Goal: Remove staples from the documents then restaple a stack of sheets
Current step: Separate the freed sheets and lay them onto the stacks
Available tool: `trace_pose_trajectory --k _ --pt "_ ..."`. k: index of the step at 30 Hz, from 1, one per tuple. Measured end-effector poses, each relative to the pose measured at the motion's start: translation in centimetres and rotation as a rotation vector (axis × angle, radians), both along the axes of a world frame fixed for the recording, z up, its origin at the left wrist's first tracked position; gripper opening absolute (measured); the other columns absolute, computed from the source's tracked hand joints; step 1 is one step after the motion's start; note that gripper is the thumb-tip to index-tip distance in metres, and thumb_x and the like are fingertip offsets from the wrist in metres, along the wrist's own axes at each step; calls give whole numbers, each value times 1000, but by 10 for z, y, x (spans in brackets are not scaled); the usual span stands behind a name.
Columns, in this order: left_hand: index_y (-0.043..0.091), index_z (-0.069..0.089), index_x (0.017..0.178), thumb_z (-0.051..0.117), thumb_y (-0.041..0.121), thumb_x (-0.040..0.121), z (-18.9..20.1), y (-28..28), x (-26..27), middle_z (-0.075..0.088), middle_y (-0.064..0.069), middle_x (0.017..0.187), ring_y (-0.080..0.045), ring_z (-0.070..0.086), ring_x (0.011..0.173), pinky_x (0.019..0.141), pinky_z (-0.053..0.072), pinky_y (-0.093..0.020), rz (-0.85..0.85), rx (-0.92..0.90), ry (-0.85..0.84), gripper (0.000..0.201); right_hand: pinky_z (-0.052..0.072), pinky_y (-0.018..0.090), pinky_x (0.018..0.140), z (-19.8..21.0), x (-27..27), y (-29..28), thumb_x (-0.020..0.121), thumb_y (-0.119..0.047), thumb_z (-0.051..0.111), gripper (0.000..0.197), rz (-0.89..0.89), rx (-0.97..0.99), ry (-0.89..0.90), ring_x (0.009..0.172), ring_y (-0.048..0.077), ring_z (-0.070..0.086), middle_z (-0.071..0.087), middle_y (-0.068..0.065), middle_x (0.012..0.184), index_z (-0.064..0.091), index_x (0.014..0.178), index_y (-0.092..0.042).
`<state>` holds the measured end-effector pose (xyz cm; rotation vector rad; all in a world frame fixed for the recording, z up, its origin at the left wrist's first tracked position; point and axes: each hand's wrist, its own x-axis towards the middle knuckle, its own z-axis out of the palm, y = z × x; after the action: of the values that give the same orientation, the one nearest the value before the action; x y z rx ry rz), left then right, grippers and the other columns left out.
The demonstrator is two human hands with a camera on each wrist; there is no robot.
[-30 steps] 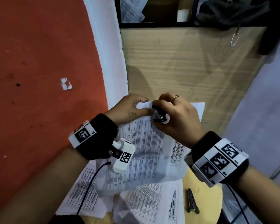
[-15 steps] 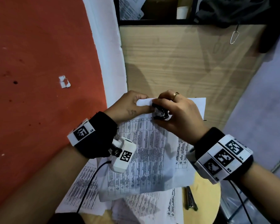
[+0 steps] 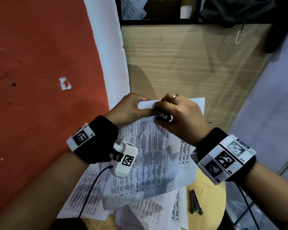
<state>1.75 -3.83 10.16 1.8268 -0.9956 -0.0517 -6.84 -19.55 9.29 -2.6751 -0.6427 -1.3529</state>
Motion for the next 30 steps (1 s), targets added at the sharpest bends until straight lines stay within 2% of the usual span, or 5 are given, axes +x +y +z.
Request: trace_pose_trajectory --k 6,13,18,25,30 --pt "17 63 63 74 20 76 2 1 -2 51 14 54 1 45 55 52 34 -15 -43 2 60 18 51 33 49 -3 2 -3 65 -20 71 28 30 26 26 65 31 61 62 10 77 70 88 -6" --pt "-9 65 88 78 17 70 4 2 -2 61 -12 78 -14 55 71 63 42 -23 -87 -24 158 34 51 34 53 -1 -1 -4 67 -26 73 26 81 147 62 63 29 61 62 7 77 70 87 -8" --pt "-2 67 83 71 5 75 3 0 -6 65 -1 70 -5 58 63 60 45 -14 -97 -85 229 11 52 38 58 -2 1 -7 67 -28 75 29 111 230 103 69 26 63 63 5 79 72 89 -10" --pt "9 68 82 66 2 81 0 -1 -7 69 8 64 -2 61 60 59 48 -13 -111 -99 238 8 45 17 69 -7 1 -9 61 -32 81 36 203 476 150 73 6 57 65 2 80 73 90 -11" --pt "11 67 82 61 -2 84 -1 -2 -9 70 8 63 -1 63 58 56 48 -12 -124 -125 256 15 42 10 73 -8 -1 -9 60 -29 84 37 243 567 128 77 3 59 66 -2 81 73 90 -11"
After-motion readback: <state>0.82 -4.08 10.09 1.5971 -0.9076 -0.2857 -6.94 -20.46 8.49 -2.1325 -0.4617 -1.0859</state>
